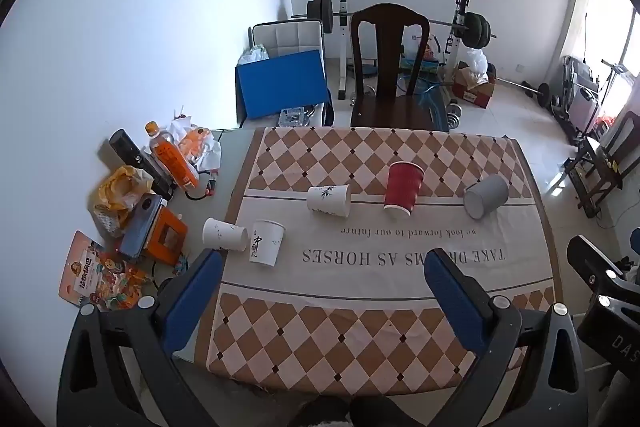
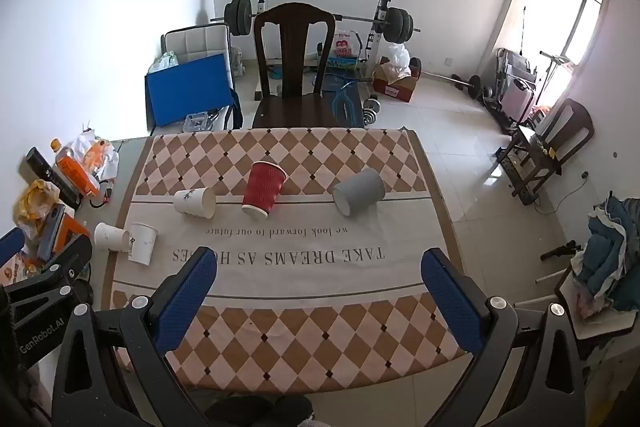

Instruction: Flip cup upright

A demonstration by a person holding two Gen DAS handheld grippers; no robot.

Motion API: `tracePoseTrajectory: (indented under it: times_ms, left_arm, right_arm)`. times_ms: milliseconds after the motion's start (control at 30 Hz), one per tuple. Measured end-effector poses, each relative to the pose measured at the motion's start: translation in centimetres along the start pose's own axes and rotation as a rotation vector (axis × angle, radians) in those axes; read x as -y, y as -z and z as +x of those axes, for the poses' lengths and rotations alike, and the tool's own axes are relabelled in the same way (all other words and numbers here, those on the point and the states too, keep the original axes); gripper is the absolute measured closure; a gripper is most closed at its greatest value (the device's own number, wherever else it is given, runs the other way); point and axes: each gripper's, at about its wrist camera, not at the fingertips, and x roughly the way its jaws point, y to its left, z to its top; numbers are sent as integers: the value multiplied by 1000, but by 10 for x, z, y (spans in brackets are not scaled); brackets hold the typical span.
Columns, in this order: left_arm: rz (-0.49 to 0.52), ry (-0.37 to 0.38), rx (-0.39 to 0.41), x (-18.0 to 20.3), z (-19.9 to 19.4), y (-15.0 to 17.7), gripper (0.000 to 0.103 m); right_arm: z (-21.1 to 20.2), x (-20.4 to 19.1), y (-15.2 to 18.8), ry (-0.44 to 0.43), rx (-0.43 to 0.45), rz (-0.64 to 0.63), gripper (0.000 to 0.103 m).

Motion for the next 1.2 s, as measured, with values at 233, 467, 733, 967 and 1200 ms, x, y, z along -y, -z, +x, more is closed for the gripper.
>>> tracePoseTrajectory:
  times_ms: [233,467,733,967,1200]
  left_arm:
    - [-2,-4,-8,-1,0,0,0]
    - [-3,-2,-5,-5,-4,3,0]
    - [-1,-3,-1,-2,-2,3,0]
    - [-3,0,0,-4,-3,2,0]
    - [-4,0,3,-5,-4,2,0]
  right_arm:
    - [1,0,1,-3,3,-1,0]
    - [0,0,2,-7,0,0,0]
    - [-3,0,2,-5,1,0,0]
    - [-2,-2,4,1,3,0,0]
    - [-1,0,4,2,7,0,0]
